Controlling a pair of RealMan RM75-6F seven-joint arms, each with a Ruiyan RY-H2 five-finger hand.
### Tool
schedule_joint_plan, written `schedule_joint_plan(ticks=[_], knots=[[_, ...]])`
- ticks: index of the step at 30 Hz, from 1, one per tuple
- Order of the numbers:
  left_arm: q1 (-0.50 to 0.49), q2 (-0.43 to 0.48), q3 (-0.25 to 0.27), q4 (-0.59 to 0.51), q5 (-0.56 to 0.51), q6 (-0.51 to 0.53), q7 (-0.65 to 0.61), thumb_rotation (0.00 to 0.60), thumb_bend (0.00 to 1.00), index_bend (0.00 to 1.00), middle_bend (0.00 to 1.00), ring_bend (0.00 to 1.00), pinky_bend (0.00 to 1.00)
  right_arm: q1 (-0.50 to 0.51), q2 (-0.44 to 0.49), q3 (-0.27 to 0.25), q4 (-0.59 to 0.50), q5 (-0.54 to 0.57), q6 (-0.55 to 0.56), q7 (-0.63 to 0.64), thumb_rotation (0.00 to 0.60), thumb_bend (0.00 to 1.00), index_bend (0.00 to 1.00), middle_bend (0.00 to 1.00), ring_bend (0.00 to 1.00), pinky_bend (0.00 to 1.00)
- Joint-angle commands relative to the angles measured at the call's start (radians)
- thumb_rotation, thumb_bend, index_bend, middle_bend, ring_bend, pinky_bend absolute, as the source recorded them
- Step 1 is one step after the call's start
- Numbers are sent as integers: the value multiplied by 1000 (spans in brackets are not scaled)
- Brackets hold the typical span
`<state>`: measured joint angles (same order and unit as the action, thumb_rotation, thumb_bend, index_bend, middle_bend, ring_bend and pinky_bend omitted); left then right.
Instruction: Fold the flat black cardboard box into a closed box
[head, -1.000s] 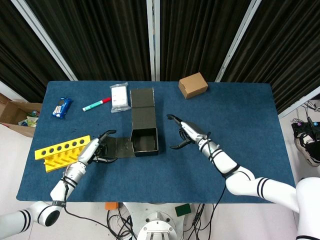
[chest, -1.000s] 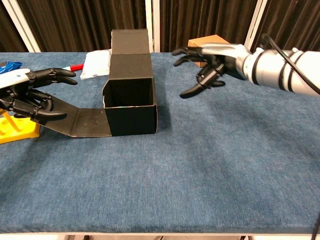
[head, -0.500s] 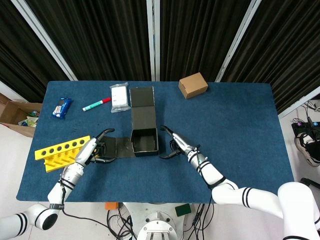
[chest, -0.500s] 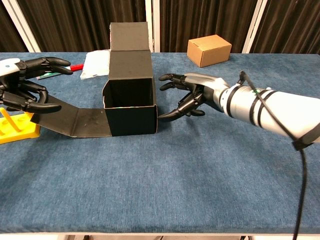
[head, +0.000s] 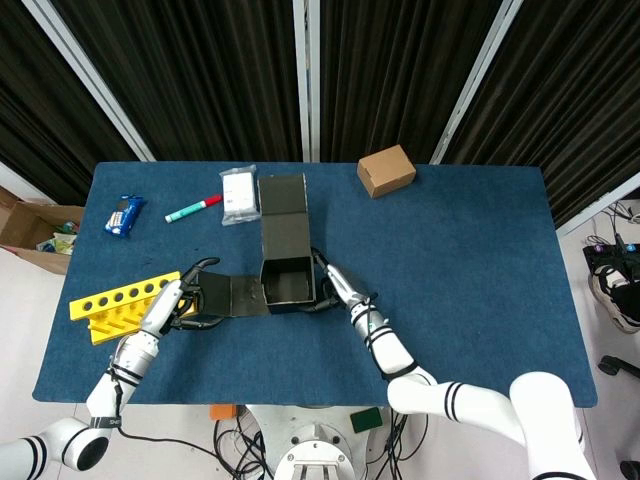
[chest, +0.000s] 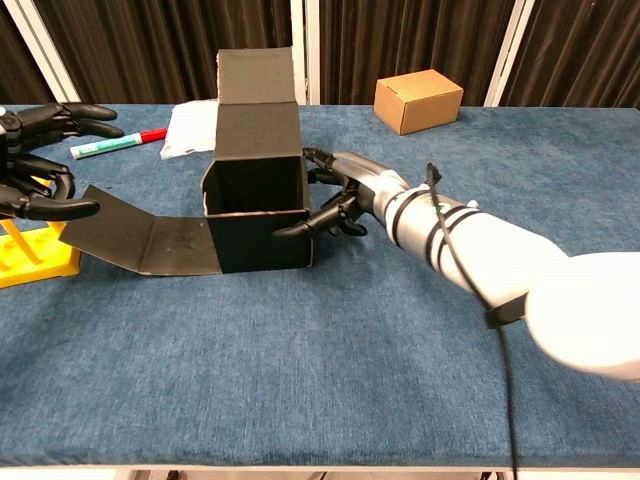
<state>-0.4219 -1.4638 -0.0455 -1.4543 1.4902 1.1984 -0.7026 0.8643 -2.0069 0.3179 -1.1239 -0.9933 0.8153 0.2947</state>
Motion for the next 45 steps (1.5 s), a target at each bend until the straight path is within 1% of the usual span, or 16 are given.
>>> schedule_joint_plan(ticks=[1, 2, 3, 5, 6, 9, 13, 17, 20, 23, 26, 29, 31, 37, 42, 45], knots=[[23, -17, 1, 6, 27, 60, 26, 569, 135, 157, 158, 654, 952, 18, -83, 57, 78, 13, 52, -15, 600, 172, 347, 480, 793, 1000], [29, -23, 1, 8, 34, 79, 38, 572, 133, 198, 196, 670, 952, 21, -88, 66, 84, 10, 52, -10, 600, 183, 384, 507, 794, 1000], [38, -31, 1, 13, 44, 104, 60, 572, 132, 228, 225, 684, 954, 23, -88, 77, 86, 5, 48, -4, 600, 188, 395, 515, 794, 1000], [47, -39, 7, 19, 66, 136, 96, 588, 131, 334, 315, 727, 962, 25, -78, 95, 78, 4, 42, 3, 600, 204, 402, 520, 794, 1000], [52, -44, 9, 26, 81, 157, 125, 598, 131, 375, 340, 738, 966, 24, -64, 109, 64, 4, 34, 10, 600, 207, 402, 519, 794, 1000], [56, -57, 21, 43, 118, 186, 188, 600, 130, 440, 396, 760, 979, 15, -18, 140, 10, 5, 19, 34, 600, 209, 402, 519, 793, 1000], [38, -73, 57, 62, 180, 172, 254, 600, 129, 477, 427, 776, 990, -17, 80, 176, -106, -2, -19, 94, 600, 209, 402, 518, 793, 1000], [4, -107, 74, 99, 204, 112, 349, 600, 152, 462, 421, 781, 992, -67, 196, 191, -241, -17, -54, 155, 600, 209, 402, 515, 793, 1000], [-31, -129, 62, 129, 183, 43, 407, 600, 166, 411, 390, 776, 992, -110, 267, 180, -324, -36, -62, 186, 600, 209, 403, 513, 793, 1000], [-61, -158, 22, 172, 161, 21, 458, 600, 202, 356, 342, 769, 993, -150, 323, 157, -389, -61, -66, 217, 600, 209, 403, 512, 792, 1000], [-76, -205, -27, 240, 169, 85, 499, 600, 257, 337, 335, 768, 994, -180, 358, 123, -421, -96, -57, 227, 600, 209, 401, 511, 792, 1000], [-85, -236, -55, 297, 203, 171, 532, 600, 304, 335, 335, 768, 994, -198, 374, 92, -432, -123, -49, 234, 600, 211, 400, 508, 791, 1000], [-92, -245, -62, 311, 224, 216, 522, 600, 311, 334, 335, 768, 994, -204, 378, 73, -430, -136, -49, 237, 600, 211, 399, 505, 791, 1000], [-117, -266, -64, 325, 266, 289, 458, 600, 311, 334, 335, 769, 994, -203, 367, 38, -424, -170, -53, 258, 600, 211, 392, 498, 791, 1000], [-139, -288, -61, 367, 280, 307, 442, 600, 281, 331, 333, 768, 994, -194, 361, 22, -415, -190, -58, 262, 600, 211, 388, 494, 791, 1000], [-148, -299, -57, 386, 278, 307, 427, 600, 258, 305, 319, 767, 995, -189, 357, 17, -409, -198, -56, 265, 600, 211, 387, 492, 791, 1000]])
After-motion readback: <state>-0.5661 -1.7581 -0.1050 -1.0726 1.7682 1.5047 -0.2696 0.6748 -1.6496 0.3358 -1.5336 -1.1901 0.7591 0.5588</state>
